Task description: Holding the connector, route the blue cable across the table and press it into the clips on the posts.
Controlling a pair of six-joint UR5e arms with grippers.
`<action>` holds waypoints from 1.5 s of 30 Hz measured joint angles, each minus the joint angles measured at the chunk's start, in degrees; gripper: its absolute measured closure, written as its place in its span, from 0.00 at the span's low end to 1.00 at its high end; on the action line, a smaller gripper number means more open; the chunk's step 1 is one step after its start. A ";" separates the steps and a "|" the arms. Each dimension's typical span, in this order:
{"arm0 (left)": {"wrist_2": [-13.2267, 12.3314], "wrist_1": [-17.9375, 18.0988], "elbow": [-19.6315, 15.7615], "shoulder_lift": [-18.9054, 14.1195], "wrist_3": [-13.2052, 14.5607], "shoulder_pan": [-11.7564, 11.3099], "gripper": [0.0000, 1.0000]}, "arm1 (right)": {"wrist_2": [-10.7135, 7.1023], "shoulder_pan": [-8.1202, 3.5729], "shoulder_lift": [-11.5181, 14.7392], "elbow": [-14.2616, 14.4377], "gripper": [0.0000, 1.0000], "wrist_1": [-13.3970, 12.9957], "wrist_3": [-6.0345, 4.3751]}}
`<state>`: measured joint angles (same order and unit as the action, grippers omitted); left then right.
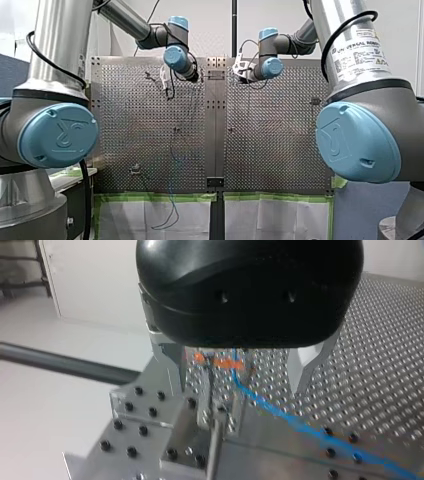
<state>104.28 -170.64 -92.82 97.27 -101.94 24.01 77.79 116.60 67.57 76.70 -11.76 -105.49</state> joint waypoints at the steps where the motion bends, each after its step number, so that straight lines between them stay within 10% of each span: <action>1: 0.05 0.04 -0.02 -0.15 0.27 0.35 0.00 | 0.00 -0.04 0.01 0.00 1.00 -0.01 0.00; 13: 5.08 3.42 1.64 -0.07 4.14 6.31 0.00 | -0.06 -0.35 0.20 -0.01 1.00 -0.03 0.00; 27: 12.02 -1.53 8.26 6.13 6.83 13.00 0.00 | -0.30 -0.36 0.53 -0.20 1.00 0.03 -0.07; 45: 18.55 -0.90 16.85 12.46 7.11 11.10 0.00 | -0.35 -0.36 0.61 -0.29 1.00 0.06 -0.09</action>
<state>122.83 -171.54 -75.97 109.73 -94.84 35.11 77.44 116.24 68.17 76.40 -11.70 -105.58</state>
